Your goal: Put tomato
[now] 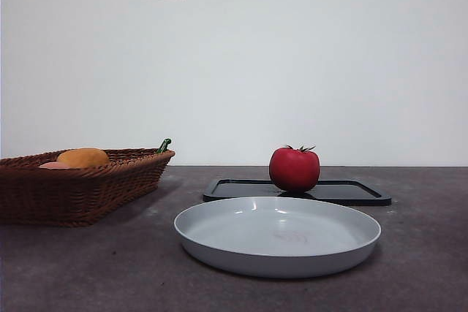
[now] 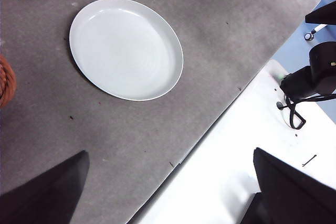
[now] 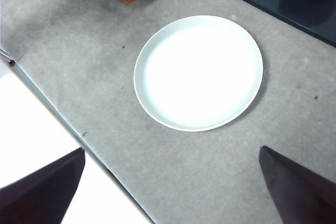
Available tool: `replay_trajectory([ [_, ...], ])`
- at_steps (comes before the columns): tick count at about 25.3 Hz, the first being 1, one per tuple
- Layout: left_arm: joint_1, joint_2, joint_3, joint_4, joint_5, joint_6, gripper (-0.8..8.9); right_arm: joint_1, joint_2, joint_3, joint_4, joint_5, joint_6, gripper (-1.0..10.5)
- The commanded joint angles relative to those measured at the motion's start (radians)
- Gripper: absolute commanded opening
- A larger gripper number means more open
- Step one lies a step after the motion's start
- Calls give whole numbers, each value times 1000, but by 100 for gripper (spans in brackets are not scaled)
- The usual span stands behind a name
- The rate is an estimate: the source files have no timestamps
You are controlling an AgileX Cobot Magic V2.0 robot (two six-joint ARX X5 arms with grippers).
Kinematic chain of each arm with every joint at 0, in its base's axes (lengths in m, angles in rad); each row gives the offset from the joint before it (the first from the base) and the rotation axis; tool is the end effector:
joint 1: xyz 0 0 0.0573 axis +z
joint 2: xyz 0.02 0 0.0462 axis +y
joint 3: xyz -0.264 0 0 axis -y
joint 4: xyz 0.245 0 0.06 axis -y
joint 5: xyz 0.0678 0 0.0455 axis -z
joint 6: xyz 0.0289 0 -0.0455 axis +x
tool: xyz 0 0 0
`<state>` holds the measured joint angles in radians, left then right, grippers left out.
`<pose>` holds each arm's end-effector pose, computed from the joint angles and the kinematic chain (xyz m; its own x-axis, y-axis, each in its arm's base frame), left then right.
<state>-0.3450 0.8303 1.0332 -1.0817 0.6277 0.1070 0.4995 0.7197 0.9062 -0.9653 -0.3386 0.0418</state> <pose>0.1147 -0.0592 0.3363 0.2874 -0.7273 -0.6232 0.7002 0.6035 -0.3815 0.0996 0.0653 0.3151 0.4302 0.6131 -0.6625 -0.6330 0.7282 0.2629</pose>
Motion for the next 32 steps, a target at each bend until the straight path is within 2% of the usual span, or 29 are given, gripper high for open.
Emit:
replay_trajectory([
  [1,-5,6,23,5,5,13,496,8,2,8,16,-5,11,571],
  [9,-5,6,22,4,5,13,491,8,4,8,18,-5,10,559],
  [11,-5,6,23,4,5,13,436,8,4,8,18,-5,10,443],
  [15,-5,6,22,4,5,13,180,8,4,8,23,-4,10,96],
  [17,-5,6,23,4,5,13,67,8,4,8,29,-4,10,15],
  [18,-5,6,23,4,5,13,15,8,4,8,31,-4,10,13],
  [19,-5,6,22,4,5,13,7,8,4,8,32,-4,10,13],
  [32,-5,6,23,-1,5,12,7,8,4,8,53,-2,10,13],
])
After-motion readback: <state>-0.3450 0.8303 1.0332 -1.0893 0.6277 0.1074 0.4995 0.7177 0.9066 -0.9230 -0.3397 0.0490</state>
